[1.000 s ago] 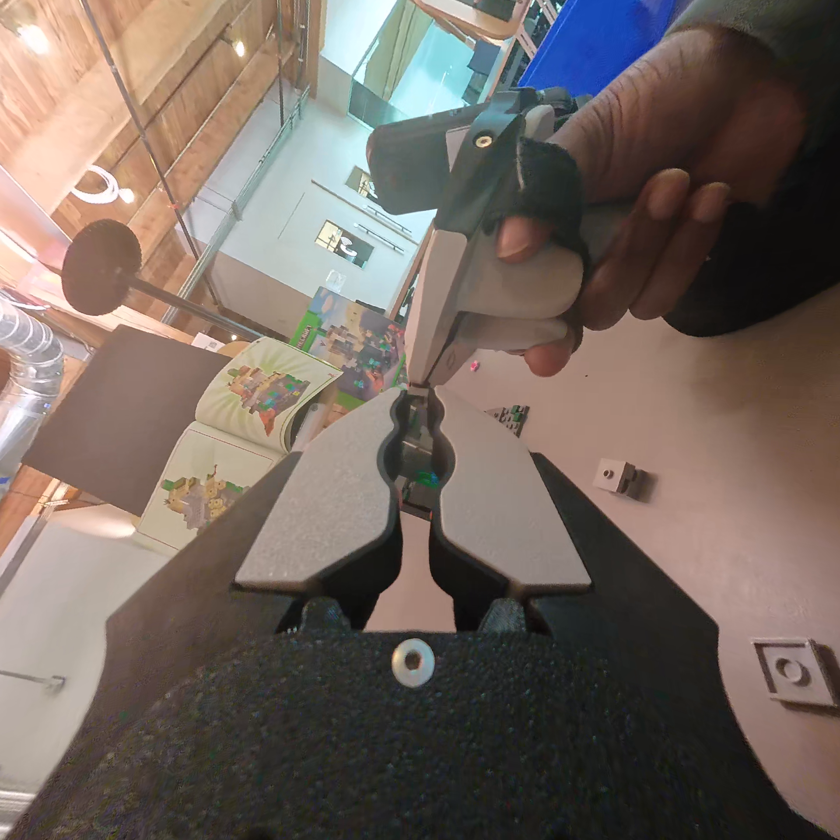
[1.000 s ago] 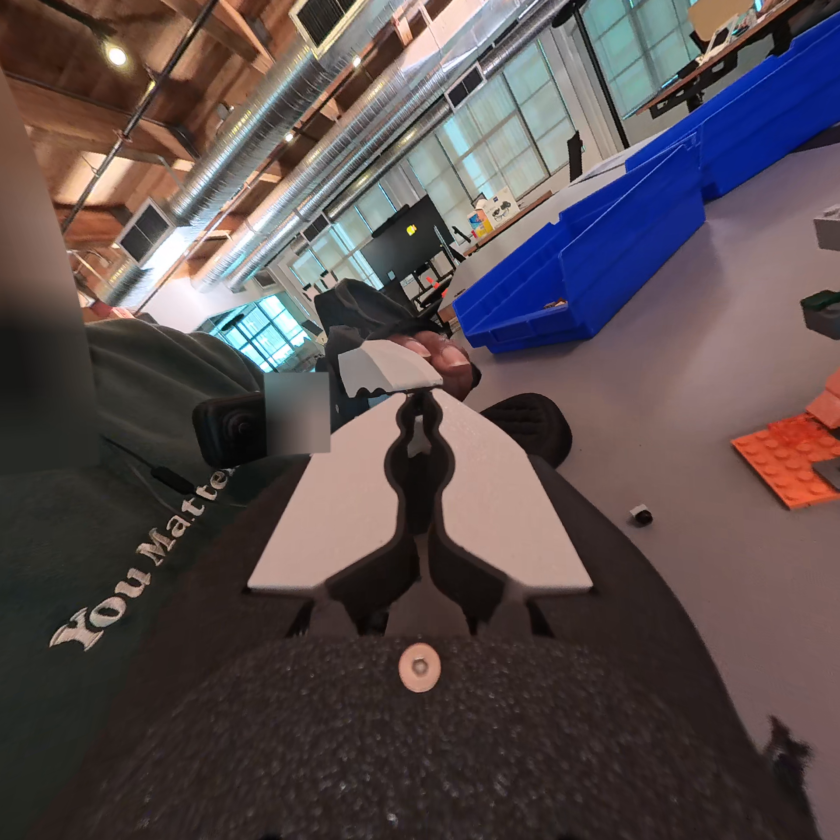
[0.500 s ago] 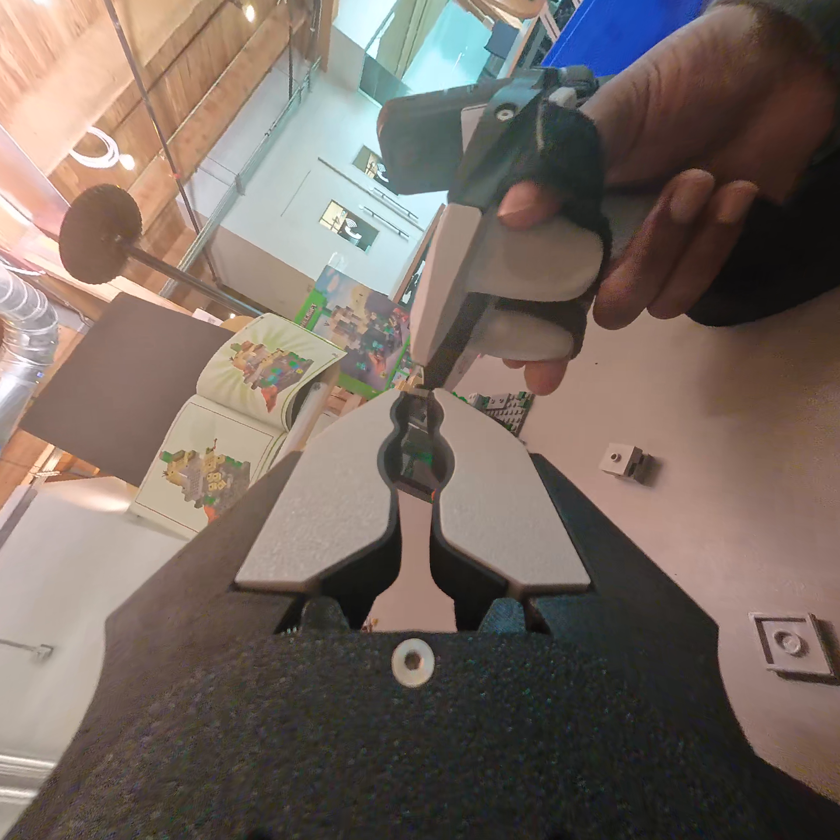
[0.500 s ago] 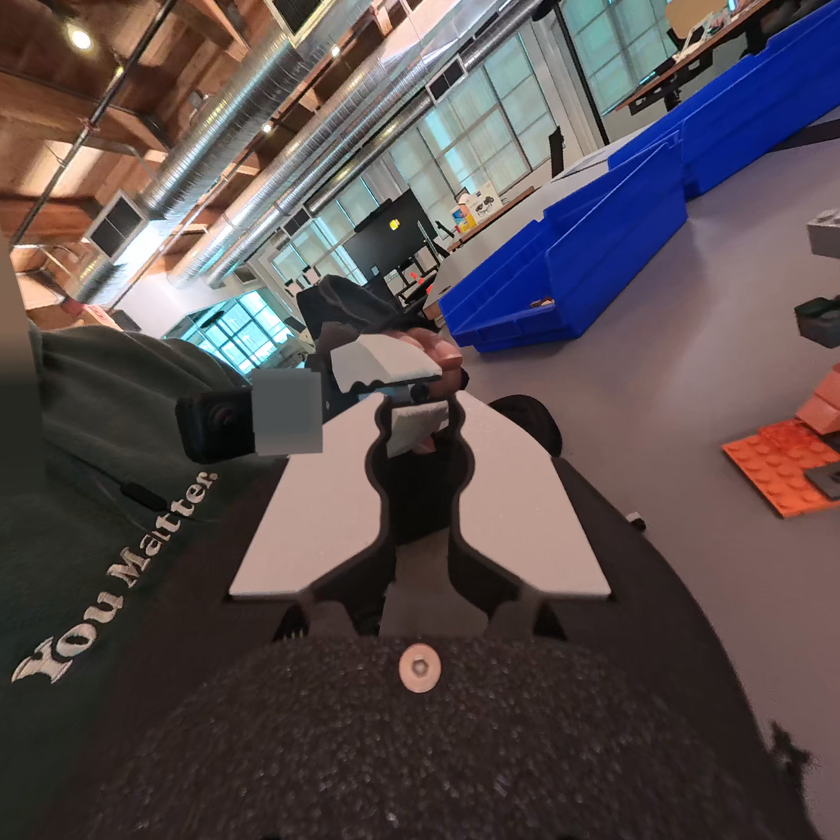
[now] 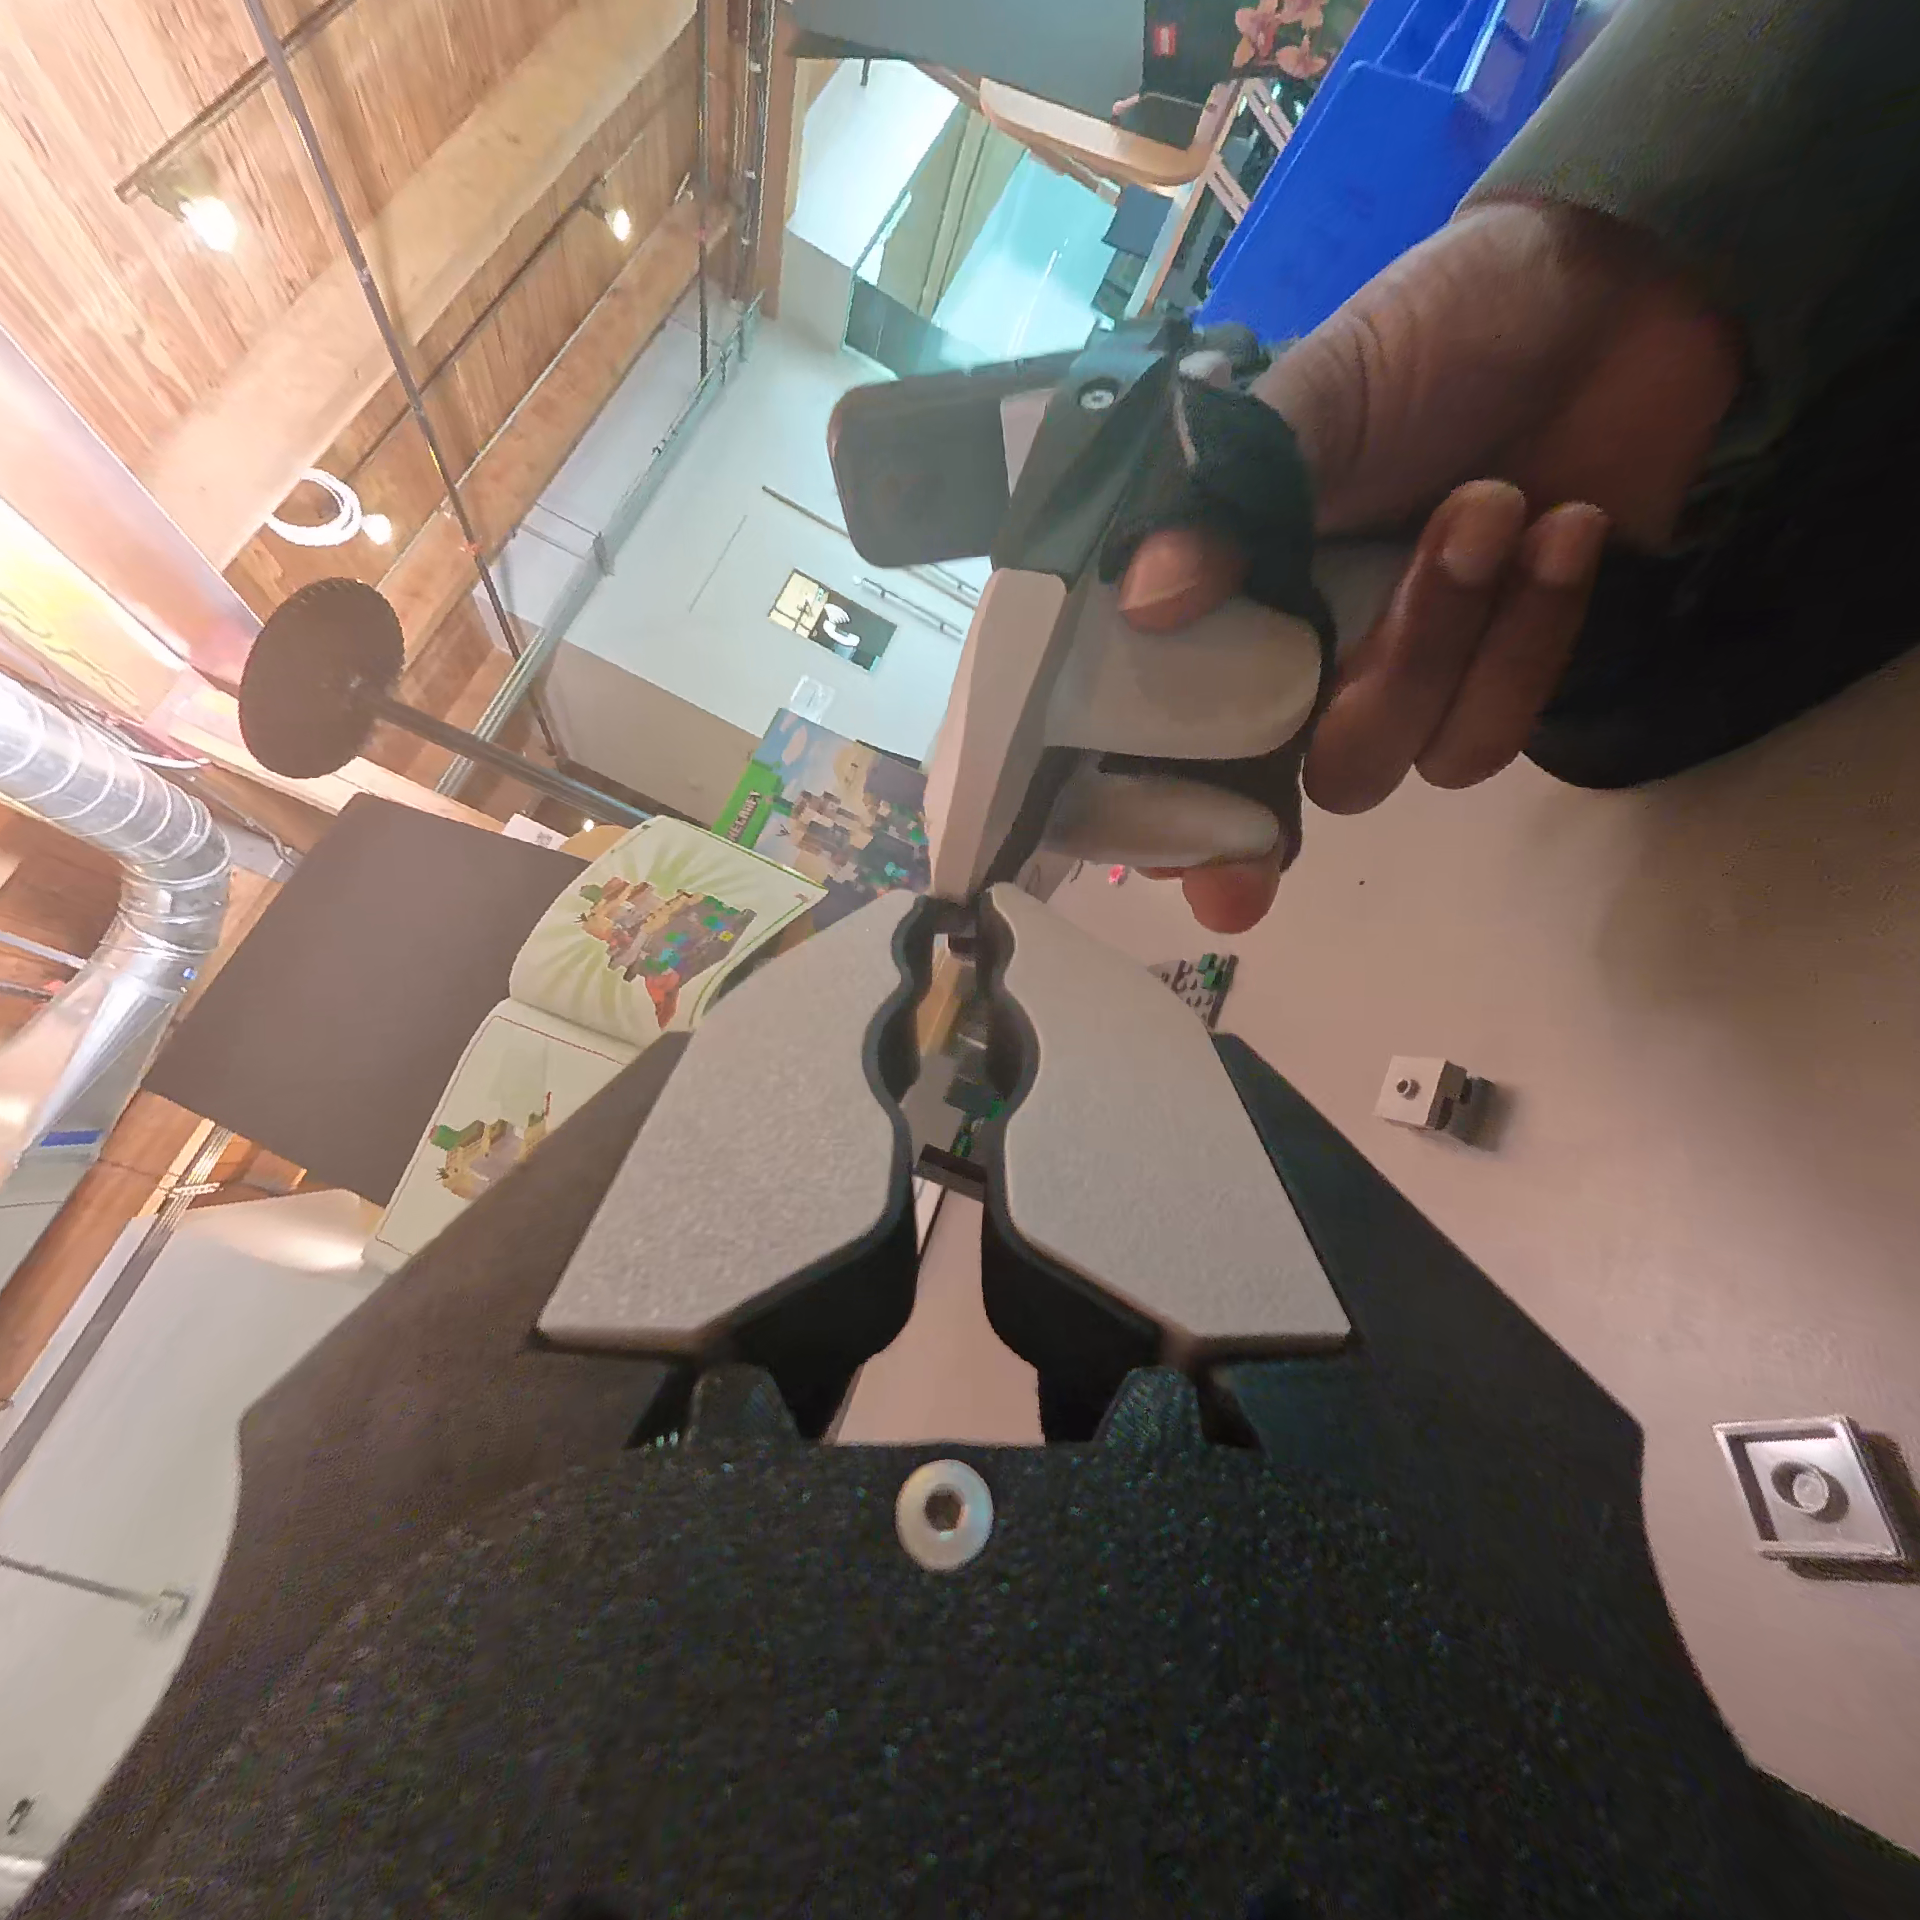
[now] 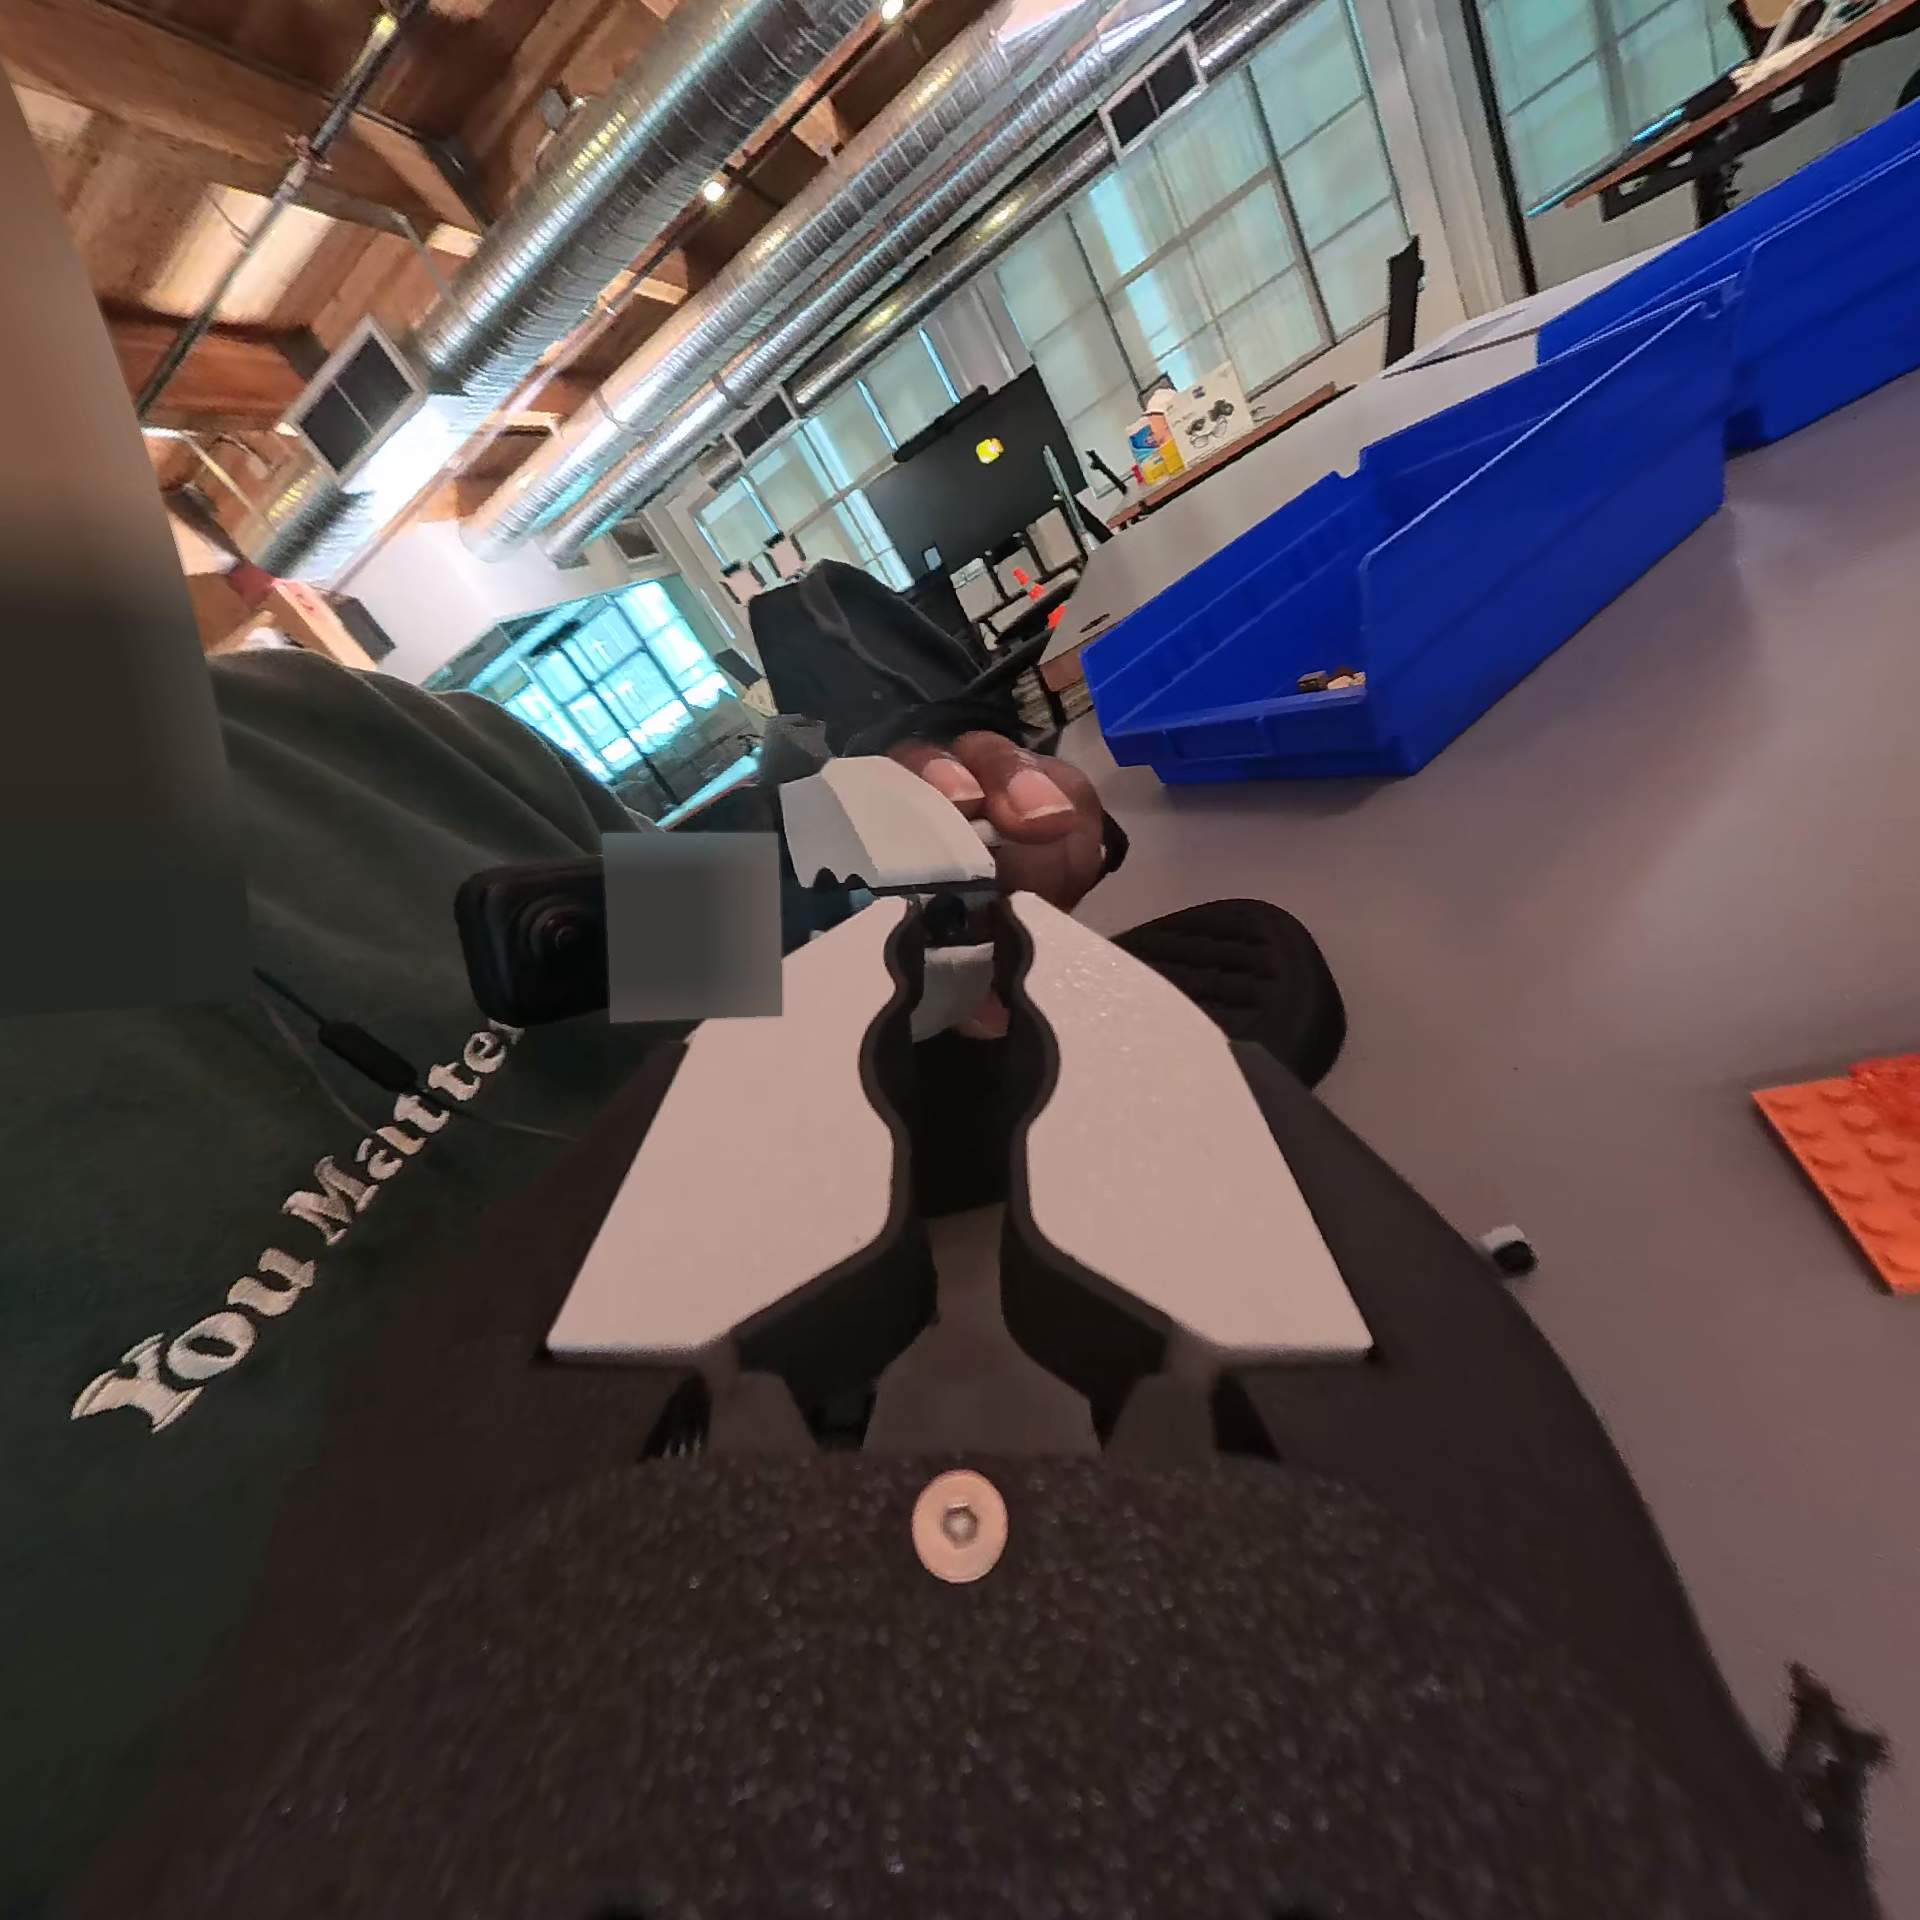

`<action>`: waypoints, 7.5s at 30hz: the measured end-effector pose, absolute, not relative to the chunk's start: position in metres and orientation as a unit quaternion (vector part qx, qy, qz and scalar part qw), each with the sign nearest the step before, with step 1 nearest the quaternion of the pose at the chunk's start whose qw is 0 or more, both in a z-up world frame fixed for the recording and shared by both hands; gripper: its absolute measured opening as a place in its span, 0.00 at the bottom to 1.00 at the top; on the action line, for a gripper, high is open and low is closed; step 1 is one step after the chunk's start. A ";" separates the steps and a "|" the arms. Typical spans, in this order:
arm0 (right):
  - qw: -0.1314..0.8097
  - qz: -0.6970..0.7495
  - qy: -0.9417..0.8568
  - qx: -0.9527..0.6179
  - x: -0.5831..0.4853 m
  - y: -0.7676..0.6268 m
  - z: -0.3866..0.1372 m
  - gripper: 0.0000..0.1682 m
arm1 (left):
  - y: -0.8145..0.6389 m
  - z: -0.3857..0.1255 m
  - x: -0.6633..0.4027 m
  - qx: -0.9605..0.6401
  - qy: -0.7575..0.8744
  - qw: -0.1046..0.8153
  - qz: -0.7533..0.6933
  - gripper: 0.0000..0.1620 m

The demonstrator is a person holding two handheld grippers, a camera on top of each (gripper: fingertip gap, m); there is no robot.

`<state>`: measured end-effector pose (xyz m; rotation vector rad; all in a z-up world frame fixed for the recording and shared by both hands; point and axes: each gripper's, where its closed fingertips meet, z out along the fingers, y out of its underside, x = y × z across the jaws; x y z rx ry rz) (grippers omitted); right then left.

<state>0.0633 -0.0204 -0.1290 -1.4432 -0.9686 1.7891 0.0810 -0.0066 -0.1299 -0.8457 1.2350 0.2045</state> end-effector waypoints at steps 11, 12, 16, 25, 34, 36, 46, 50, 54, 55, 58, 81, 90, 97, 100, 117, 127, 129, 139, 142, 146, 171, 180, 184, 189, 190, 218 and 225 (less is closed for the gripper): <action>0.318 0.673 -0.371 -0.555 0.063 -0.019 -0.134 0.05 | -0.008 -0.131 0.080 -0.385 0.562 0.726 0.090 0.08; 0.318 0.674 -0.369 -0.555 0.063 -0.019 -0.134 0.04 | -0.008 -0.131 0.079 -0.386 0.560 0.727 0.092 0.09; 0.320 0.673 -0.370 -0.555 0.063 -0.019 -0.134 0.04 | -0.009 -0.132 0.077 -0.384 0.562 0.727 0.093 0.08; 0.303 0.669 -0.386 -0.558 0.061 -0.024 -0.138 0.05 | -0.015 -0.139 0.075 -0.369 0.588 0.713 0.097 0.04; 0.269 0.707 -0.380 -0.533 0.065 -0.030 -0.132 0.05 | -0.021 -0.136 0.076 -0.365 0.588 0.720 0.055 0.04; 0.261 0.716 -0.378 -0.526 0.066 -0.031 -0.131 0.07 | -0.021 -0.135 0.076 -0.364 0.587 0.722 0.048 0.04; 0.280 0.695 -0.371 -0.549 0.063 -0.024 -0.136 0.04 | -0.017 -0.139 0.074 -0.375 0.584 0.718 0.049 0.05; 0.290 0.680 -0.369 -0.564 0.059 -0.023 -0.139 0.04 | -0.015 -0.140 0.075 -0.367 0.587 0.717 0.075 0.08; 0.299 0.672 -0.374 -0.565 0.057 -0.025 -0.140 0.04 | -0.016 -0.140 0.075 -0.378 0.587 0.713 0.060 0.05; 0.297 0.676 -0.373 -0.562 0.057 -0.026 -0.139 0.03 | -0.016 -0.139 0.075 -0.380 0.585 0.714 0.054 0.05; 0.286 0.691 -0.369 -0.552 0.059 -0.028 -0.135 0.04 | -0.019 -0.136 0.076 -0.392 0.578 0.715 0.016 0.05; 0.259 0.727 -0.326 -0.546 0.061 -0.025 -0.131 0.07 | -0.018 -0.132 0.068 -0.484 0.520 0.678 -0.187 0.05; 0.246 0.721 -0.306 -0.571 0.055 -0.020 -0.136 0.06 | -0.013 -0.140 0.072 -0.487 0.537 0.674 -0.143 0.05; 0.254 0.705 -0.303 -0.589 0.056 -0.015 -0.143 0.04 | -0.009 -0.145 0.073 -0.486 0.547 0.672 -0.111 0.05; 0.260 0.708 -0.298 -0.585 0.057 -0.014 -0.141 0.03 | -0.007 -0.143 0.073 -0.479 0.545 0.681 -0.101 0.05; 0.269 0.728 -0.289 -0.561 0.062 -0.014 -0.134 0.02 | -0.007 -0.139 0.072 -0.500 0.534 0.672 -0.117 0.05; 0.287 0.690 -0.327 -0.578 0.060 -0.016 -0.139 0.00 | -0.005 -0.147 0.061 -0.536 0.518 0.651 -0.145 0.05; 0.277 0.690 -0.322 -0.586 0.057 -0.016 -0.142 0.02 | -0.003 -0.146 0.062 -0.536 0.513 0.655 -0.141 0.05; 0.274 0.705 -0.297 -0.583 0.061 -0.011 -0.138 0.07 | -0.004 -0.146 0.067 -0.567 0.491 0.626 -0.216 0.05; 0.275 0.712 -0.289 -0.578 0.064 -0.010 -0.136 0.06 | -0.004 -0.139 0.065 -0.598 0.438 0.587 -0.324 0.05; 0.275 0.719 -0.281 -0.573 0.065 -0.009 -0.133 0.06 | -0.006 -0.129 0.064 -0.604 0.405 0.562 -0.394 0.05; 0.235 0.725 -0.273 -0.587 0.060 -0.013 -0.141 0.08 | -0.003 -0.147 0.076 -0.561 0.512 0.632 -0.154 0.05; 0.221 0.750 -0.253 -0.570 0.066 -0.011 -0.138 0.04 | -0.002 -0.144 0.081 -0.511 0.532 0.670 -0.084 0.05; 0.207 0.767 -0.254 -0.551 0.068 -0.015 -0.132 0.04 | -0.006 -0.139 0.083 -0.520 0.517 0.665 -0.140 0.05; 0.199 0.771 -0.269 -0.542 0.068 -0.022 -0.131 0.04 | -0.013 -0.137 0.082 -0.525 0.513 0.655 -0.177 0.05; 0.198 0.771 -0.272 -0.542 0.068 -0.023 -0.131 0.04 | -0.014 -0.137 0.081 -0.527 0.513 0.653 -0.181 0.05; 0.236 0.747 -0.327 -0.528 0.075 -0.032 -0.116 0.04 | -0.033 -0.115 0.067 -0.530 0.445 0.635 -0.344 0.00; 0.362 0.574 -0.356 -0.643 0.118 0.009 -0.140 0.04 | -0.019 -0.126 0.018 -0.583 0.455 0.616 -0.272 0.00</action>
